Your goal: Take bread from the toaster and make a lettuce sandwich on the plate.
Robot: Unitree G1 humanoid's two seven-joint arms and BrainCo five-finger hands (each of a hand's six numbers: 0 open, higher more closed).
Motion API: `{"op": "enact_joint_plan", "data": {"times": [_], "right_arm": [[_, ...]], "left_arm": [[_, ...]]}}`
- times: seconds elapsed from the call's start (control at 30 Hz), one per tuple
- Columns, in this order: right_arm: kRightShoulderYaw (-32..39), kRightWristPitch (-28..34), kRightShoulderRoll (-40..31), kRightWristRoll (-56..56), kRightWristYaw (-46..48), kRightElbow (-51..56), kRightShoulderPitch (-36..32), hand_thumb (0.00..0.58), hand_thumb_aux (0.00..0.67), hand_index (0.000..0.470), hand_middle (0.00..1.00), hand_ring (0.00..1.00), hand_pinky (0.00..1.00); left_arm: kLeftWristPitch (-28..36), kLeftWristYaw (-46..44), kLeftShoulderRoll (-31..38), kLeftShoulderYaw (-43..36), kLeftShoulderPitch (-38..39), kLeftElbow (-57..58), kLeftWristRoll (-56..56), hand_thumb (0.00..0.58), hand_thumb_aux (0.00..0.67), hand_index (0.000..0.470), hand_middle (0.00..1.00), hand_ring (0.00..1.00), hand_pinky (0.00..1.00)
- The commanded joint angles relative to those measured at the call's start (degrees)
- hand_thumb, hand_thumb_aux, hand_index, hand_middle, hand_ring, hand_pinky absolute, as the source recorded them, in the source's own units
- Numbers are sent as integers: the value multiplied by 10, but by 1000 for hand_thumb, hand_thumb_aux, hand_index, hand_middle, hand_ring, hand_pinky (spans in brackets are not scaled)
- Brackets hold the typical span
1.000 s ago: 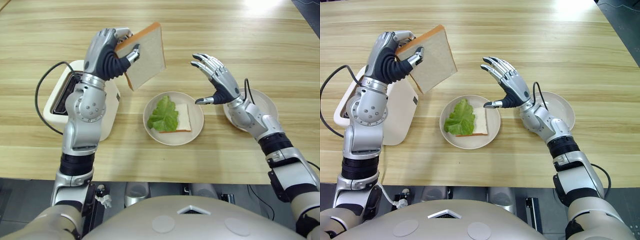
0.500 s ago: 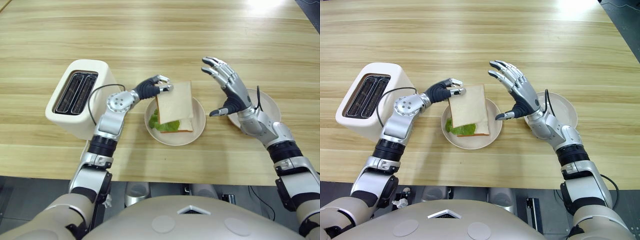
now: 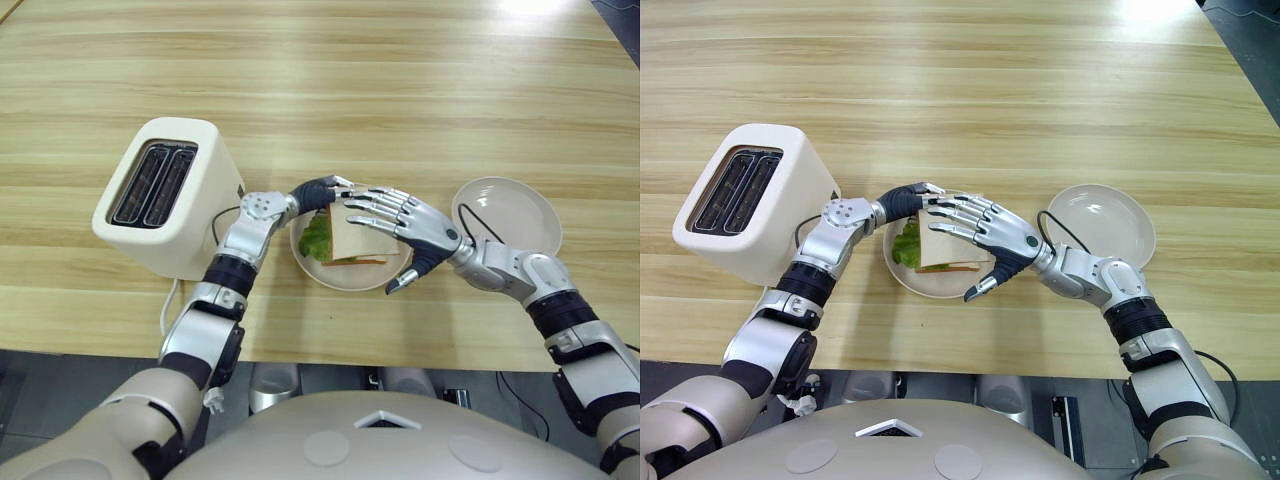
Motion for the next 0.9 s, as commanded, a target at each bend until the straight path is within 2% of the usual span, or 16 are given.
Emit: {"op": "enact_joint_plan", "data": {"times": [0.03, 0.63, 0.9], "right_arm": [[18, 11, -2, -16, 1, 11, -8, 0, 0, 0, 0, 0, 0], [55, 35, 11, -13, 10, 36, -38, 0, 0, 0, 0, 0, 0], [62, 29, 14, 6, 32, 49, -39, 0, 0, 0, 0, 0, 0]], "left_arm": [[-13, 3, 15, 12, -27, 36, 0, 580, 670, 460, 1000, 1000, 1000], [-34, -45, 23, -10, -30, 57, 13, 580, 670, 460, 1000, 1000, 1000], [-67, -27, 33, -16, -43, 109, 42, 580, 670, 460, 1000, 1000, 1000]]}}
